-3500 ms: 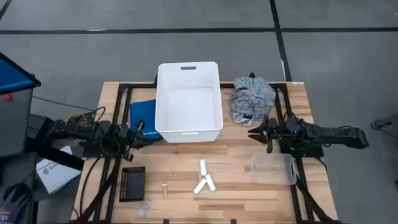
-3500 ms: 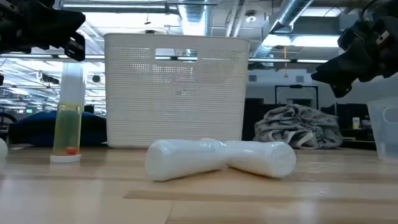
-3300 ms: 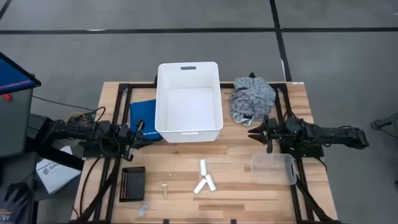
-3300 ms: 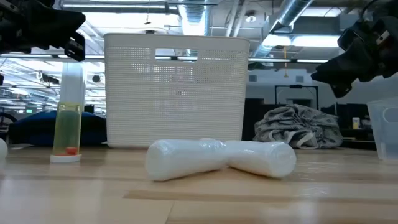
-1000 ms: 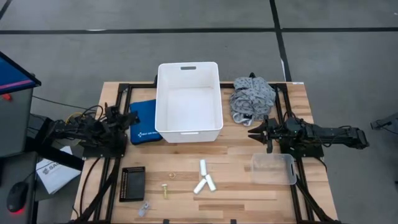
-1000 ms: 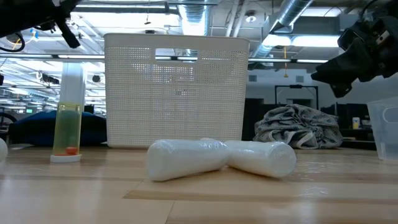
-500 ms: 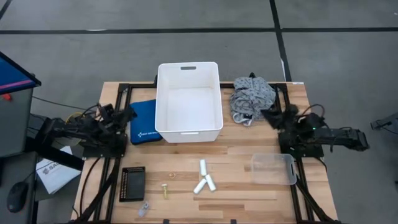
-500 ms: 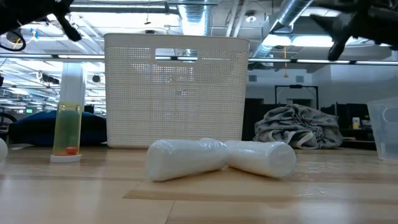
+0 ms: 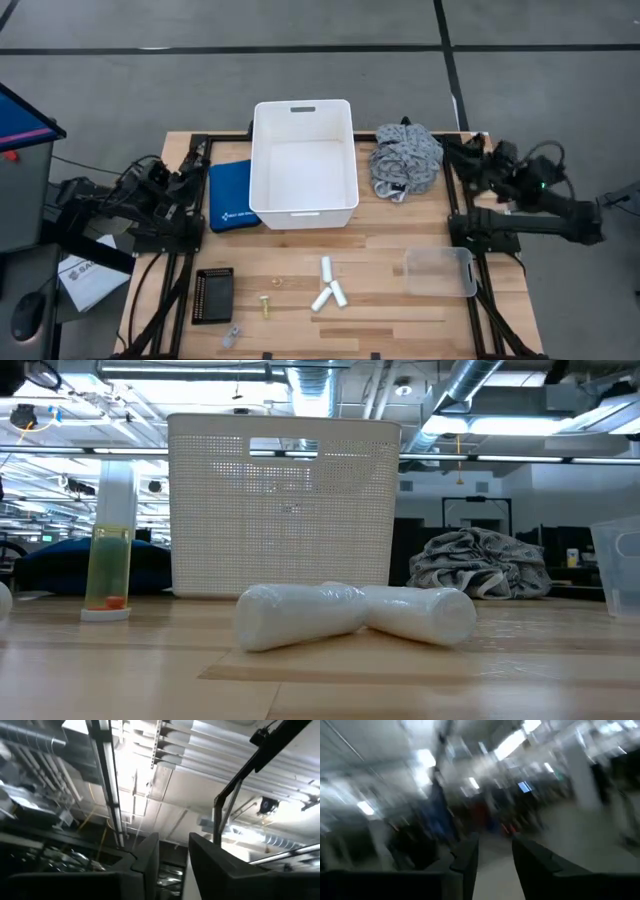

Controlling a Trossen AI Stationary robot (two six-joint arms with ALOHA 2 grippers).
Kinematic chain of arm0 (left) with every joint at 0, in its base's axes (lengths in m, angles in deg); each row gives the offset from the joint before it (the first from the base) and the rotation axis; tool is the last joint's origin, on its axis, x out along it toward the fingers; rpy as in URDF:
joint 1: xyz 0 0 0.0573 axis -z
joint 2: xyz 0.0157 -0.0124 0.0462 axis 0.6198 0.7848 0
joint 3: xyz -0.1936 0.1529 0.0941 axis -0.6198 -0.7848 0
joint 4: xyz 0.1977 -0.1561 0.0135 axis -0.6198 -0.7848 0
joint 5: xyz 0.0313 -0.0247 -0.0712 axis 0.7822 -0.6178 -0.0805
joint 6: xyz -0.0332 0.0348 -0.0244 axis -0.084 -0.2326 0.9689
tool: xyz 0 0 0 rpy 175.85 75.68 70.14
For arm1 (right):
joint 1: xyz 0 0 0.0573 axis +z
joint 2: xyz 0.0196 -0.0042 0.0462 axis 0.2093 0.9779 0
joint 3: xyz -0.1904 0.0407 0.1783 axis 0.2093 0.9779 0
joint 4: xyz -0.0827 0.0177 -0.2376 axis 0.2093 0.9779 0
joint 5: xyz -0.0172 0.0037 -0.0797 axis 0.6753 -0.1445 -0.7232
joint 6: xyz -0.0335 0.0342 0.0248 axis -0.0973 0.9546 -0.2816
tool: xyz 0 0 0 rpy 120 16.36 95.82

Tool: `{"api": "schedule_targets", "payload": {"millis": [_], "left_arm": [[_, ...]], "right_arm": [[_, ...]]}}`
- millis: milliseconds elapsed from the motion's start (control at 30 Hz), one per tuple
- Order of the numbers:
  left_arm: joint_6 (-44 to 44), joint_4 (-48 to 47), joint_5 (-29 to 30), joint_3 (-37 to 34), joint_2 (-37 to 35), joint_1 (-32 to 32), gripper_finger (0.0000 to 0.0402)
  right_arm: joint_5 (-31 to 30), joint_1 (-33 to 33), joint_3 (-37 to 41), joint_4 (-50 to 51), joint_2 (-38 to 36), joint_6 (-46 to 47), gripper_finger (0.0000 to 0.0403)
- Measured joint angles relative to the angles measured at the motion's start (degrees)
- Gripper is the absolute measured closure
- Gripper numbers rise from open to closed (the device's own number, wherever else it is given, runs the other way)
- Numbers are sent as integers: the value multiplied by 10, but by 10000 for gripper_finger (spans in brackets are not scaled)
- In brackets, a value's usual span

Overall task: Pick & Place Medicine items
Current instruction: Put the gray patient gown into the white bin

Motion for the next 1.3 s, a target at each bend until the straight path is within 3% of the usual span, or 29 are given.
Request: {"api": "schedule_targets", "payload": {"millis": [133,267,433,700,900,1133,1233,1300], "left_arm": [[-43,0,9,25,13,0,258],[-58,-1,21,35,16,0,209],[-66,-5,21,40,22,0,168],[-67,-7,74,45,32,0,143],[-67,-7,78,45,41,0,136],[-63,-5,82,45,53,0,135],[-62,0,83,45,56,0,136],[-62,10,83,45,56,0,138]], "right_arm": [[-30,-42,-155,314,121,21,267],[2,-111,-231,456,227,37,248],[105,-215,-239,471,332,5,242],[190,-382,-240,494,478,-120,250],[184,-398,-239,510,546,-220,233],[179,-409,-240,483,650,-230,189],[174,-421,-240,492,695,-235,197],[161,-426,-240,504,714,-235,227]]}}
